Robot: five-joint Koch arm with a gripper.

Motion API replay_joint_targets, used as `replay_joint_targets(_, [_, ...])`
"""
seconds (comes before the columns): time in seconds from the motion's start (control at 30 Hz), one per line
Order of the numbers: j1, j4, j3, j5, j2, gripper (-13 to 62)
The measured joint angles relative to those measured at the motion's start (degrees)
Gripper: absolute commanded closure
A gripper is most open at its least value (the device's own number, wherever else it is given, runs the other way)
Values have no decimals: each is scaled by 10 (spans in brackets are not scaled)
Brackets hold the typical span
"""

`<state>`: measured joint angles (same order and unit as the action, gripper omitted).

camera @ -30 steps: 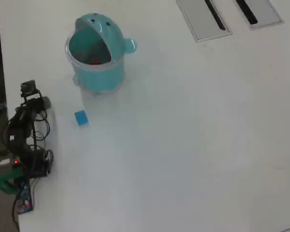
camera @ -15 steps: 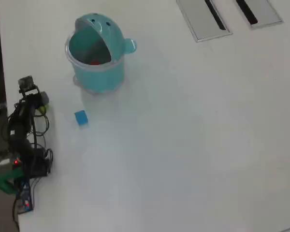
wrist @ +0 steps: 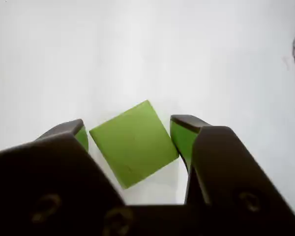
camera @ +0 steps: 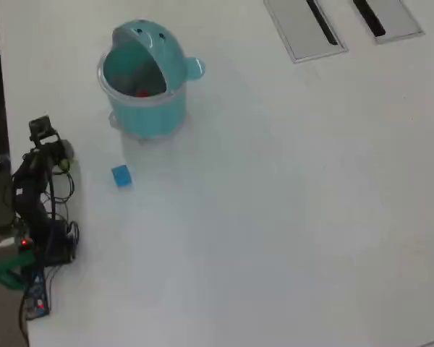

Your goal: Grasp RGB lego blocks and put them in the bin one by one.

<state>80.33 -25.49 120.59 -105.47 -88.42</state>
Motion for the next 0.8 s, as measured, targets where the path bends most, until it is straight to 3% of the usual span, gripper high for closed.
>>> replay_joint_targets(0.1, [0,0,11,0,0,227])
replay_joint_targets(0.3, [-4,0,24,0,0,391])
replay_joint_targets(0.57, [-9,-19,10,0,-18,394])
replay_joint_targets(0.8, [-38,-76,-62,0,-108,394])
